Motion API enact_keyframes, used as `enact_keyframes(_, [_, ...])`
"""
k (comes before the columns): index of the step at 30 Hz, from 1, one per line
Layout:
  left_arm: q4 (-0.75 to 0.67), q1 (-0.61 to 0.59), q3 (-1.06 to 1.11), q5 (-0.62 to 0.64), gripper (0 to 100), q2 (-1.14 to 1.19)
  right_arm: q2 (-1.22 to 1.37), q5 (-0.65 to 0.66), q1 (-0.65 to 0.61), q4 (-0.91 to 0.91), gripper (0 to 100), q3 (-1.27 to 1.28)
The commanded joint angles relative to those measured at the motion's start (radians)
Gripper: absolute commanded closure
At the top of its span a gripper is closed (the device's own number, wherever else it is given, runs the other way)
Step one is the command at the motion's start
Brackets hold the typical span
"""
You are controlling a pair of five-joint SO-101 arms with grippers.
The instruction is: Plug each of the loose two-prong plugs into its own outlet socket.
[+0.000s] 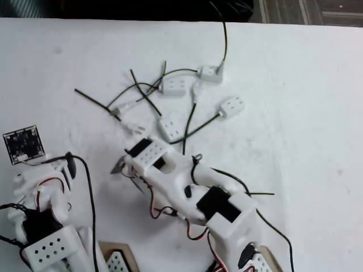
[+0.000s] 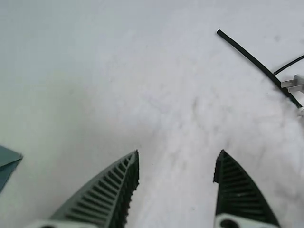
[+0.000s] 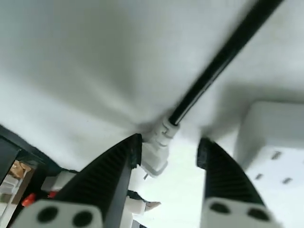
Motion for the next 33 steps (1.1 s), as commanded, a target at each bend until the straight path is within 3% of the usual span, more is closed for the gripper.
enact_keyframes(1, [-0.014, -0.005, -0.005, -0.008, 74, -0.008, 0.008, -0.006, -0.016, 0.038, 76.0, 0.003])
enact_keyframes(19, [-0.015, -0.005, 0.003, -0.009, 74, -0.008, 0.016, -0.008, 0.005, 0.058, 78.4, -0.006])
enact_keyframes(24, [-0.015, -0.005, 0.003, -0.009, 74, -0.008, 0.018, -0.008, 0.016, 0.05, 85.3, 0.012])
enact_keyframes(33, [-0.015, -0.005, 0.003, -0.009, 74, -0.008, 0.007, -0.006, 0.012, 0.048, 88.9, 0.034])
